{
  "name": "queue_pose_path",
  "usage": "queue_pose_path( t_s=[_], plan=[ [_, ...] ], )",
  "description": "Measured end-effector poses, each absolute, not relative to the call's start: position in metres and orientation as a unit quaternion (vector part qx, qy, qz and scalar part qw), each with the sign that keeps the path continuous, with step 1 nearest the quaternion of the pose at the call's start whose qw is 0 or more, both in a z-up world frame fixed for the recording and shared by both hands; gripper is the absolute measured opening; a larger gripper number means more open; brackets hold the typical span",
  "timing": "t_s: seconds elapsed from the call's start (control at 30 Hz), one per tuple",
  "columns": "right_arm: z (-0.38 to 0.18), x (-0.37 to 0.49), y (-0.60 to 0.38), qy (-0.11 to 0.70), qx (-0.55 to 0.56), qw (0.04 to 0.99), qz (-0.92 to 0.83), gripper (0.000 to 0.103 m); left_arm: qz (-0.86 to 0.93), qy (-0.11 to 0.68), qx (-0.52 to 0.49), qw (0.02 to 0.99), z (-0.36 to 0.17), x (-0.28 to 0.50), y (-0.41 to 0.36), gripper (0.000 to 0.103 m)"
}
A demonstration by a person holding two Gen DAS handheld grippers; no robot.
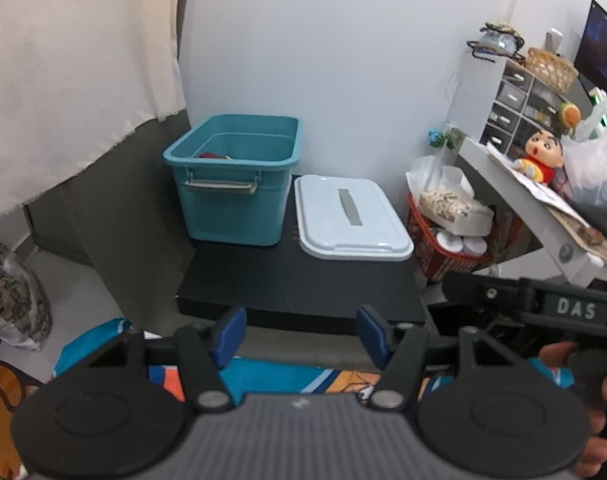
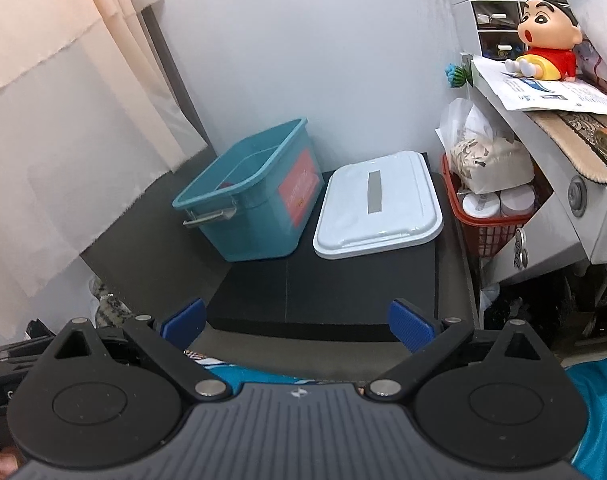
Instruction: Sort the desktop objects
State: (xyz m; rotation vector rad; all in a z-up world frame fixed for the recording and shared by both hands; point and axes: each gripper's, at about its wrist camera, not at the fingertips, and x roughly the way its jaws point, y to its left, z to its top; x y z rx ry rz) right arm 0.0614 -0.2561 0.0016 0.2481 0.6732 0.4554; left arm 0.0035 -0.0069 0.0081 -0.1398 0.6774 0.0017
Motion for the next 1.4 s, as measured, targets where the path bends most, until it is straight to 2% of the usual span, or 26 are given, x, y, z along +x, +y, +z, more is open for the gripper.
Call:
queue_pose_path(
  t_s=[0.1,1.0,1.4],
  plan=[
    [0.001,0.057,-0.256,0.327,0.123,0.911,0.219,0.1,0.008,0.324,-0.041,0.945,0.007,0.002,-0.012,0.065],
    [-0.007,0.051,-0.252,0.337,0.097,0.914,0.204,0.1,-0.01,0.335,-0.06,0.94,-0.009,0.018,-0.008,0.065],
    [-0.017,0.079,-0.256,0.34,0.081,0.921,0.174,0.1,-0.027,0.341,-0.047,0.939,-0.021,0.055,-0.003,0.065]
  ],
)
